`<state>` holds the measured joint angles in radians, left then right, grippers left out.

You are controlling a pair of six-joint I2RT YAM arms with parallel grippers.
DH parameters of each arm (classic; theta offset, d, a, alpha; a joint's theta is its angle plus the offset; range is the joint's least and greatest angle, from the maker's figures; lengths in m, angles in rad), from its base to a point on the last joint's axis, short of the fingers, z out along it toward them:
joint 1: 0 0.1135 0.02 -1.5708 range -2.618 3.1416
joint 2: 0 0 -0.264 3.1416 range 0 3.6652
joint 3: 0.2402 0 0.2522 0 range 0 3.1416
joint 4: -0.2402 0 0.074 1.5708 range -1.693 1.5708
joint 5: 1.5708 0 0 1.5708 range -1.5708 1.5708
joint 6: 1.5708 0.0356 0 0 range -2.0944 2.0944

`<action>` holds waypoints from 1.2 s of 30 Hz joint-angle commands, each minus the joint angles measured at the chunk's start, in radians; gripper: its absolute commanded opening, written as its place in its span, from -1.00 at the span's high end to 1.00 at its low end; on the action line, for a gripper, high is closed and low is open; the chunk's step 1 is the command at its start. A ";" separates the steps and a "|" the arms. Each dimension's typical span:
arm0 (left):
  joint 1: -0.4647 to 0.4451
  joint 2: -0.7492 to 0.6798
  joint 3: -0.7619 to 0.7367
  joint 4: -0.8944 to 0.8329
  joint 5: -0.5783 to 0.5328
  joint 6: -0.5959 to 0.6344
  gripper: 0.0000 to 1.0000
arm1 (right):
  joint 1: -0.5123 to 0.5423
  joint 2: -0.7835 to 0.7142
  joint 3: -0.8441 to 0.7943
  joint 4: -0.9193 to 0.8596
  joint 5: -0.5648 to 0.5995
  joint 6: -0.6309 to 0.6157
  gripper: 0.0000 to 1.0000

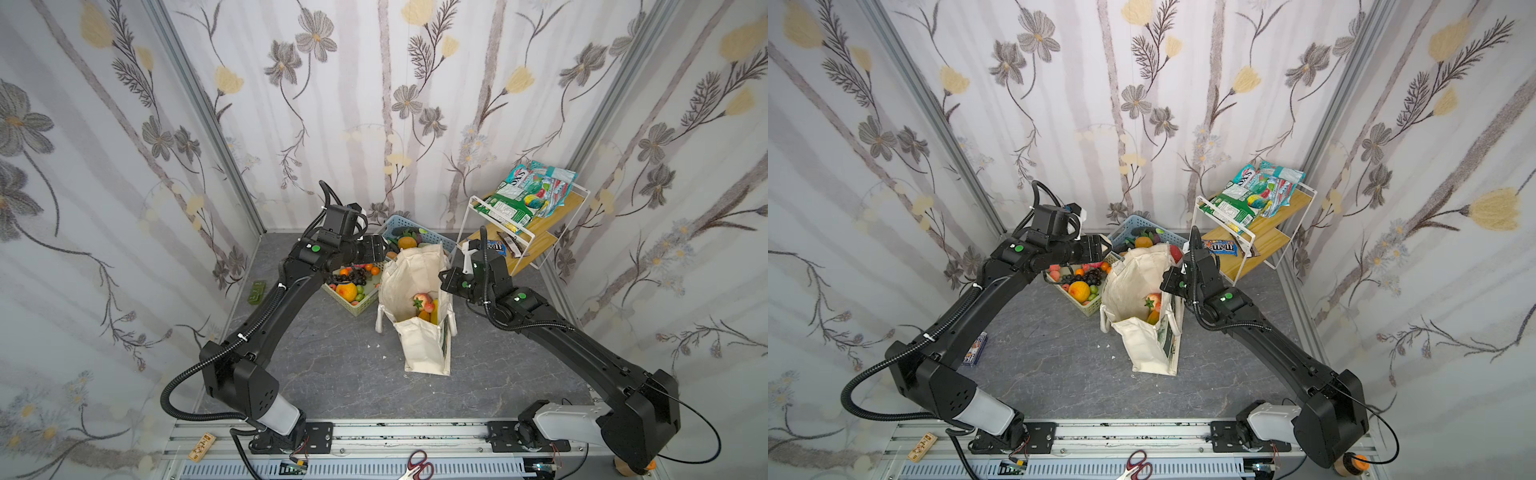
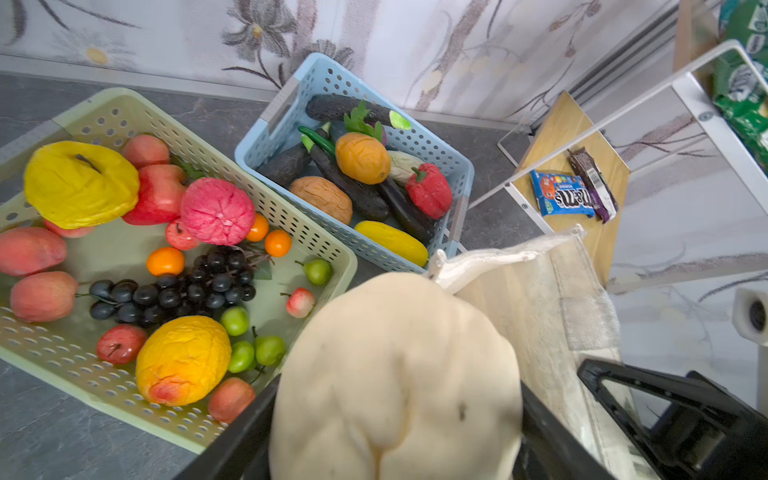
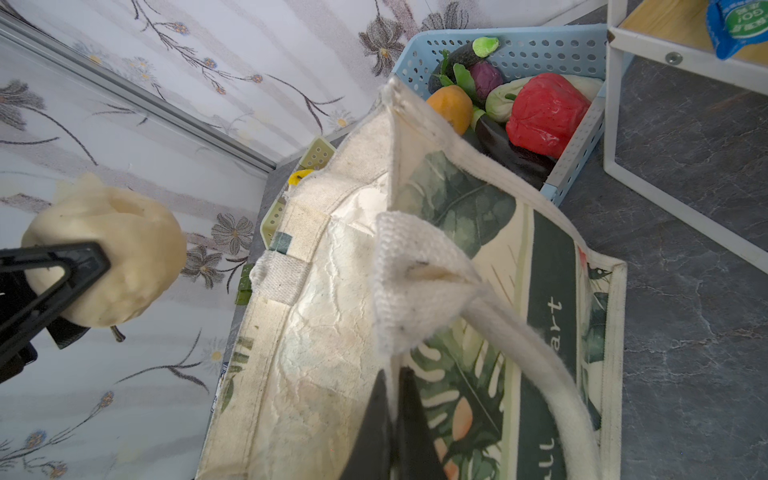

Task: Place the food into the grocery bag and tie it
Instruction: 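Carry the white fruit with the left gripper over the open tote bag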

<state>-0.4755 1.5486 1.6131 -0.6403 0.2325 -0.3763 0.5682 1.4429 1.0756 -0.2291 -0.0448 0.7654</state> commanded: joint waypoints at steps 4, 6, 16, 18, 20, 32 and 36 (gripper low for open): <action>-0.079 -0.006 -0.006 0.039 0.032 -0.039 -0.52 | 0.000 -0.002 -0.002 0.036 0.002 -0.002 0.97; -0.106 0.000 -0.002 0.036 0.034 -0.039 -0.52 | -0.001 -0.002 0.000 0.032 0.001 -0.003 0.97; -0.208 0.057 -0.004 0.024 0.019 -0.029 -0.52 | -0.002 -0.004 0.000 0.024 -0.005 -0.005 0.97; -0.223 0.073 0.000 0.019 0.014 -0.019 -0.52 | -0.004 -0.005 -0.001 0.024 -0.005 -0.006 0.97; -0.241 0.093 0.005 0.009 0.007 -0.008 -0.52 | -0.004 -0.006 -0.003 0.024 -0.007 -0.006 0.97; -0.301 0.222 0.014 -0.042 -0.081 0.049 -0.51 | -0.007 -0.027 -0.032 0.033 -0.001 -0.004 0.97; -0.315 0.252 0.015 -0.063 -0.127 0.079 -0.51 | -0.008 -0.024 -0.034 0.038 0.001 -0.003 0.97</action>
<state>-0.7837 1.7893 1.6196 -0.6796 0.1566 -0.3321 0.5602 1.4189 1.0451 -0.2207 -0.0452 0.7650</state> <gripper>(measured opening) 0.760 0.048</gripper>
